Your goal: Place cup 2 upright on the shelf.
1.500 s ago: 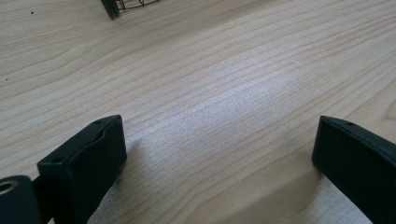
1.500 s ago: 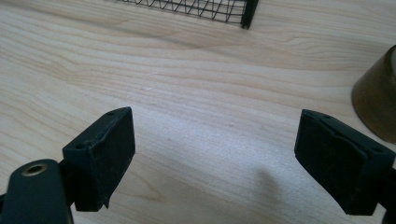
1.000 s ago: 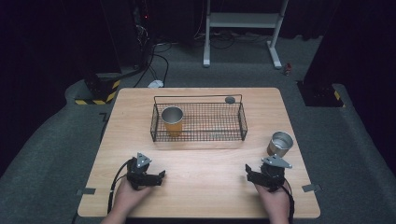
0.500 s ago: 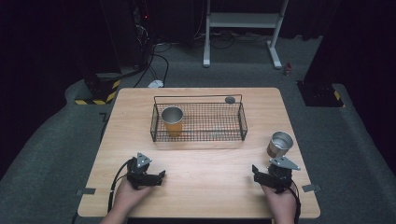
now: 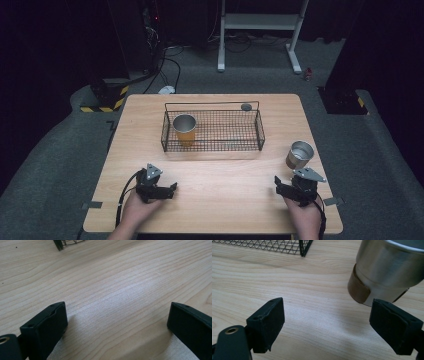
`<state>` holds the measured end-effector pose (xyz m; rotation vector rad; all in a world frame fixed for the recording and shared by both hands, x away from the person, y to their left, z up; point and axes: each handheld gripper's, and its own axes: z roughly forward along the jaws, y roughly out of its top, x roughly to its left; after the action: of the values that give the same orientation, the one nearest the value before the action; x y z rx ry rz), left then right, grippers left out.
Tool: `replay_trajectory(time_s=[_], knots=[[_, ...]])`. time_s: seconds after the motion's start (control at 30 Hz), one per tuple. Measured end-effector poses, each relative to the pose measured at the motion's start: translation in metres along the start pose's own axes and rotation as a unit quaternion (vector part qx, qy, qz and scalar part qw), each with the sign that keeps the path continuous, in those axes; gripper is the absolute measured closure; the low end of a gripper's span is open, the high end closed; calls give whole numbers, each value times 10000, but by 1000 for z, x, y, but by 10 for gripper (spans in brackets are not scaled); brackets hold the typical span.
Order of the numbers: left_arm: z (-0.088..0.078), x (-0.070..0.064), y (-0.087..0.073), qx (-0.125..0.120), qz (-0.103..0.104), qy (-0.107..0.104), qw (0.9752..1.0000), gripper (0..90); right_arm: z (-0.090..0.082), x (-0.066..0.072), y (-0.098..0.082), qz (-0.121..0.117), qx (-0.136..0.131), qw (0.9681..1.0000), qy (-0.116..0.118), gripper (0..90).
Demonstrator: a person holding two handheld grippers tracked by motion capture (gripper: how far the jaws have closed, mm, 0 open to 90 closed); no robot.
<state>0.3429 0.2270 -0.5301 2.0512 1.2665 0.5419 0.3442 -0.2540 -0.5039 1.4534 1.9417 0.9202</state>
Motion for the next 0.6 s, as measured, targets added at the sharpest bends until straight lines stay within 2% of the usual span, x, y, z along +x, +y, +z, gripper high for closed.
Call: replay_trajectory(time_s=[0.47, 0.6], knots=[[0, -1, 0, -12, -50, 54, 10000, 32, -5, -17, 0, 78, -98, 9998, -176, 127], [0, 1, 0, 36, -131, 148, 9998, 8, -6, -24, 0, 106, -119, 9996, -235, 128]])
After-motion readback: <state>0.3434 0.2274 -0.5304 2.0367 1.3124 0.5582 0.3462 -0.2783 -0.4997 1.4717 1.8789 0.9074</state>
